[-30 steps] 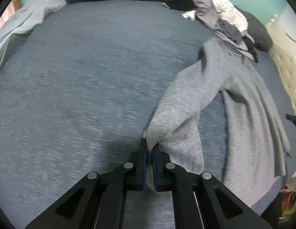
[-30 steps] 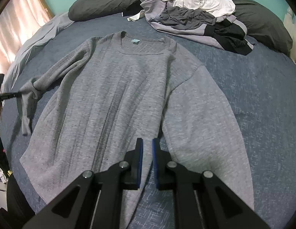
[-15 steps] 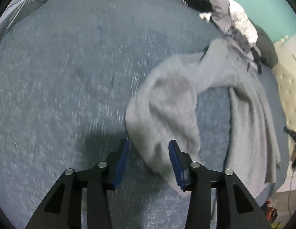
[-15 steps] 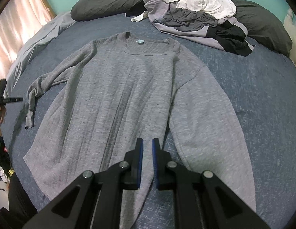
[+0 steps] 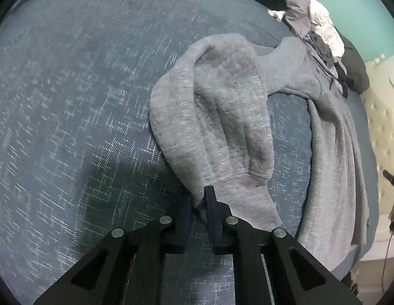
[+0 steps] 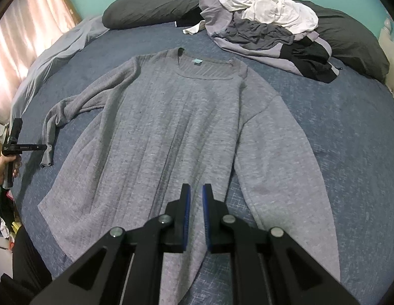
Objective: Fold clothes
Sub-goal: 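Carry the held sleeve across the sweatshirt body with the left tool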
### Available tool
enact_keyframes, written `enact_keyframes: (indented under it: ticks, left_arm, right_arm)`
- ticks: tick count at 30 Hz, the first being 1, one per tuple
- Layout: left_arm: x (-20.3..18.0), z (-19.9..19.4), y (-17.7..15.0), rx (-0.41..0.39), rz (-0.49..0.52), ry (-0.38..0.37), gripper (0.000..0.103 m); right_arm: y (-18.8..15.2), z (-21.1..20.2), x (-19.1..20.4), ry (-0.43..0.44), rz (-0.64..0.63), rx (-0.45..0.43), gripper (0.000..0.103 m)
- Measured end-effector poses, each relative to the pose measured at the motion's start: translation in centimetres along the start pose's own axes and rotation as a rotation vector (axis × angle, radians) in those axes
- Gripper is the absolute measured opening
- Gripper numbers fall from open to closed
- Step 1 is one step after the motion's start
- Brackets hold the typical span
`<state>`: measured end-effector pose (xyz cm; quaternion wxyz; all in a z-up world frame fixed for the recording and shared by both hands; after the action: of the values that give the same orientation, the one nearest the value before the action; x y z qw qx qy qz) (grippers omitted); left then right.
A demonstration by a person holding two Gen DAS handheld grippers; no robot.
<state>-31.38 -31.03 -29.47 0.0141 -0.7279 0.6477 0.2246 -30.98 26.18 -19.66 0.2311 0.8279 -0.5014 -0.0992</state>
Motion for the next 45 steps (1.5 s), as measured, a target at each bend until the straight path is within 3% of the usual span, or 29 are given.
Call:
enact_keyframes:
  ticks: [5,10,18,21,23,26,32,41,45]
  left_arm:
    - [-0.1,-2.5,0.9,-0.028,0.063,0.054,0.008]
    - [2.8,-6.5,2.5,-0.079,0.07,0.125,0.008]
    - [6.1,-6.5,4.1,-0.056,0.029,0.183,0.012]
    - [6.9,-6.3,3.8,-0.066,0.007,0.208,0.016]
    - [7.4,-6.7,3.7,-0.087,-0.009,0.221,0.032]
    - [8.2,-8.7,3.1,-0.131,-0.02,0.232,0.037]
    - [3.3,-8.1,1.5,-0.123,0.214,0.246,0.04]
    - [0.8,-5.9,0.1,-0.088,0.254,0.199,0.045]
    - [0.7,-4.2,-0.6,-0.057,0.287,0.215,0.046]
  right_arm:
    - [-0.3,-0.1,-0.1,-0.002,0.0,0.004,0.009]
    - [-0.3,-0.1,0.1,0.002,-0.003,0.004,0.009]
    - [-0.4,0.6,0.6,0.011,-0.002,0.013,0.009]
    - [-0.5,0.8,1.1,0.015,-0.012,0.018,0.009]
    - [-0.5,0.9,1.4,0.018,-0.017,0.019,0.009]
    - [-0.4,0.8,1.4,0.019,-0.017,0.02,0.009]
    - [-0.3,1.0,1.3,0.022,-0.005,0.017,0.009]
    - [-0.7,0.8,2.1,0.029,-0.022,0.021,0.009]
    - [-0.7,0.5,1.4,0.026,-0.003,0.014,0.009]
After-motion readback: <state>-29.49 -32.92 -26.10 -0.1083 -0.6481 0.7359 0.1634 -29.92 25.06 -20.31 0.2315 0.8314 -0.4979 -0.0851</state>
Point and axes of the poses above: each gripper's, at about its wrist camera, not at the fingertips, and z roughly the way its jaws point, x to its left, y to its top, the point moved 3 cm from there along z, roughly the way its jaws point, and after that the axes turned 3 degrees about -z, right-handed, at the moved point
